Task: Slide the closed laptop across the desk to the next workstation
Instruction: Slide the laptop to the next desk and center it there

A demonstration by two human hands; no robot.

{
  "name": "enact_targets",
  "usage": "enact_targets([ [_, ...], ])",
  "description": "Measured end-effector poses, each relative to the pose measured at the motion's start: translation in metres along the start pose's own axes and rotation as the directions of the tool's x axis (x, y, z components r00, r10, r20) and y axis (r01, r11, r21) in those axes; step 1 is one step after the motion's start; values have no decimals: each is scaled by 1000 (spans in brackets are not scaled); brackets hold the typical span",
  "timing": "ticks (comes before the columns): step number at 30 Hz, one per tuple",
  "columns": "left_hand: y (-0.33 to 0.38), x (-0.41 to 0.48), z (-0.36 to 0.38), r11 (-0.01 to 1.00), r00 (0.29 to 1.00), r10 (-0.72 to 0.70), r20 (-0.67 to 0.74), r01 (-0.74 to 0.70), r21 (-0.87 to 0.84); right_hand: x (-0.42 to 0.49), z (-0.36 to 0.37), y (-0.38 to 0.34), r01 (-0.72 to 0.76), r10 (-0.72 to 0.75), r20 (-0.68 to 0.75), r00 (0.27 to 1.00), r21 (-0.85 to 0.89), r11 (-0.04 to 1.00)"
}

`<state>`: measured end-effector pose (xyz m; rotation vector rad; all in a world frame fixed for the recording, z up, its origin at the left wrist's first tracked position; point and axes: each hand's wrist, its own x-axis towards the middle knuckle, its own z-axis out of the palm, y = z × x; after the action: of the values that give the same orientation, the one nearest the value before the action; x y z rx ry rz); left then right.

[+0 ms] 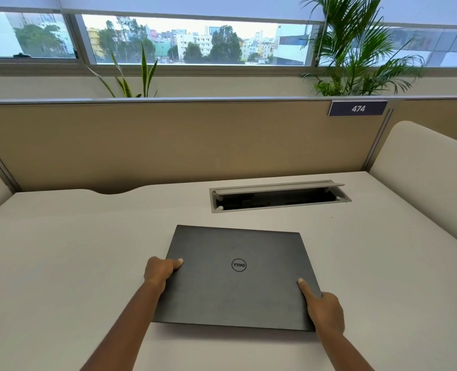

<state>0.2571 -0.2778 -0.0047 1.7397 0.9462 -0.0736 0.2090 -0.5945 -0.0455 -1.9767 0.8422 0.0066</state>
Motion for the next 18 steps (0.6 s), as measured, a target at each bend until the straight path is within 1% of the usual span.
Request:
enact_targets([
  [9,-2,7,5,1000,1000,-10,-4,10,17,-6,2,-5,-14,13,-17,1000,-33,999],
  [18,-1,10,6,999,1000,19,-12,-19,28,-8,1,-11,1,8,49,999,-180,984],
])
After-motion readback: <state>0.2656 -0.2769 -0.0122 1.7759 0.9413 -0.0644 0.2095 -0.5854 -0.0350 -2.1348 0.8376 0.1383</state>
